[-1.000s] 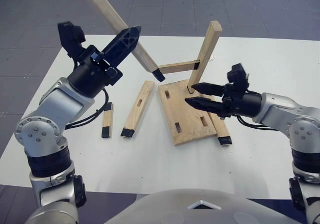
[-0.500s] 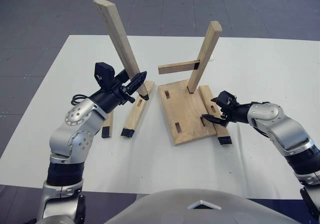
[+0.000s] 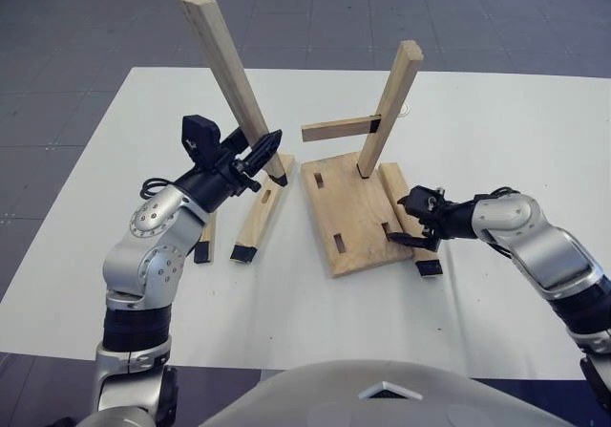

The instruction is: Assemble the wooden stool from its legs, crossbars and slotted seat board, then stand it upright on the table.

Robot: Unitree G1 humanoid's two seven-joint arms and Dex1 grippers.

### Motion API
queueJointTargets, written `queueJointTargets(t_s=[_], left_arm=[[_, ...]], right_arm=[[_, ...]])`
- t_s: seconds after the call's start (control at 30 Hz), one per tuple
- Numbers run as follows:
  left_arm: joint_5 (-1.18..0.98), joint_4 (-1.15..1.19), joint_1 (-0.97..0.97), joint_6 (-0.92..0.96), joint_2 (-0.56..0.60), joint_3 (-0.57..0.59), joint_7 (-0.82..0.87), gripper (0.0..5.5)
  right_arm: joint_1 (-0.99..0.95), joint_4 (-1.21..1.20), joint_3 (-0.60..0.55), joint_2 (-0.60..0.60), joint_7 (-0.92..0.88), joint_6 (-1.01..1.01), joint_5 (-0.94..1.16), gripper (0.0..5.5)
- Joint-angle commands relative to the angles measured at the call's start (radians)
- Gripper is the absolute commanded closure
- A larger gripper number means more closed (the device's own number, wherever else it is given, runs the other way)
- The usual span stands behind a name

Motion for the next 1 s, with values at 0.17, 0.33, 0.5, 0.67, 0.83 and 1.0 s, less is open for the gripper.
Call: queueJointTargets(t_s=[0.17,0.33,0.5,0.67,0.83,1.0], left_arm=[[0.040,0.031,-0.011,-0.023,-0.015,0.001,-0.057,3.44],[0.048,0.054,0.041,-0.101,-0.045,0.011,-0.151,3.44],[0.100,0.131,0.025,-0.210,-0.085,-0.041,-0.264,3.44],[0.165,0.289,-0.054,-0.380,-0.171,-0.057,-0.325,3.44],[0.169,0.334,-0.057,-0.461,-0.226,-0.052,-0.355,3.44],[0.169,0.341,-0.063,-0.455,-0.228,-0.055,-0.386,3.44]], right_arm=[[0.010,0.025,0.103,-0.131,0.178,-0.259,-0.183,1.74],[-0.029,0.191,0.092,-0.174,0.218,-0.483,-0.280,1.74],[-0.104,0.417,0.057,-0.150,0.184,-0.811,-0.336,1.74],[-0.159,0.396,-0.071,-0.045,0.172,-0.772,-0.195,1.74],[-0.228,0.371,-0.144,0.022,0.165,-0.641,-0.150,1.74],[-0.319,0.667,-0.118,0.122,0.031,-0.702,-0.281,1.74]])
